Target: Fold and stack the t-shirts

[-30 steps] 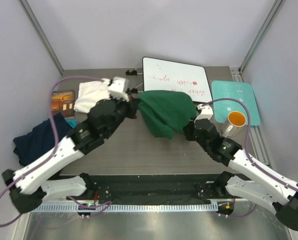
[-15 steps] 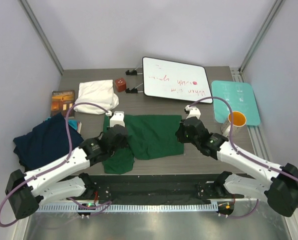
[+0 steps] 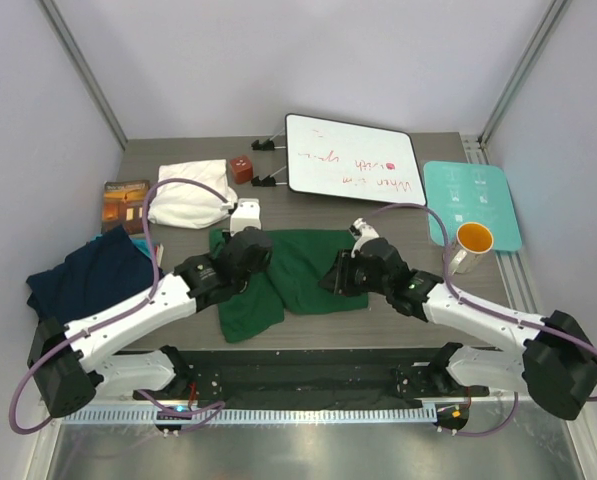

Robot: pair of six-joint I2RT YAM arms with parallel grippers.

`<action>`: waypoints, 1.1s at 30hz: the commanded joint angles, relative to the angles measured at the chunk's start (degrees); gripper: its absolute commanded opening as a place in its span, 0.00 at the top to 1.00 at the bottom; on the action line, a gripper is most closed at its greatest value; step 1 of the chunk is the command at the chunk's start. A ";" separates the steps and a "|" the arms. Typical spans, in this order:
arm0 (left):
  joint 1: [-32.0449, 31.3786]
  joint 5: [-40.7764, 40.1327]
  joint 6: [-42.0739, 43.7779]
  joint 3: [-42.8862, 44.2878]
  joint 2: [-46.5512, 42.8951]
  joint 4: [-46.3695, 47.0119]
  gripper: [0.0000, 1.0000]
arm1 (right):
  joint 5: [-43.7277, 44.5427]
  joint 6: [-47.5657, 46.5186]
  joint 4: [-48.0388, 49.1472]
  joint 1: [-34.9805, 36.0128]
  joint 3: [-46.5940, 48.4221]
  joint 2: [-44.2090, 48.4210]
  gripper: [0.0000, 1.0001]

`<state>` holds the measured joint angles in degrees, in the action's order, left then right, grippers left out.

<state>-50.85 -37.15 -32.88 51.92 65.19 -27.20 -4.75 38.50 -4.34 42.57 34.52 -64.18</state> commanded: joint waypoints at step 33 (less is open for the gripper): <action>5.15 0.67 -0.43 -4.46 -4.01 7.96 1.00 | -2.54 7.91 25.17 20.36 10.30 -37.32 0.48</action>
<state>-46.48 -35.31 -32.99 47.72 64.01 -20.08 -9.80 47.59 19.40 61.49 42.30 -99.18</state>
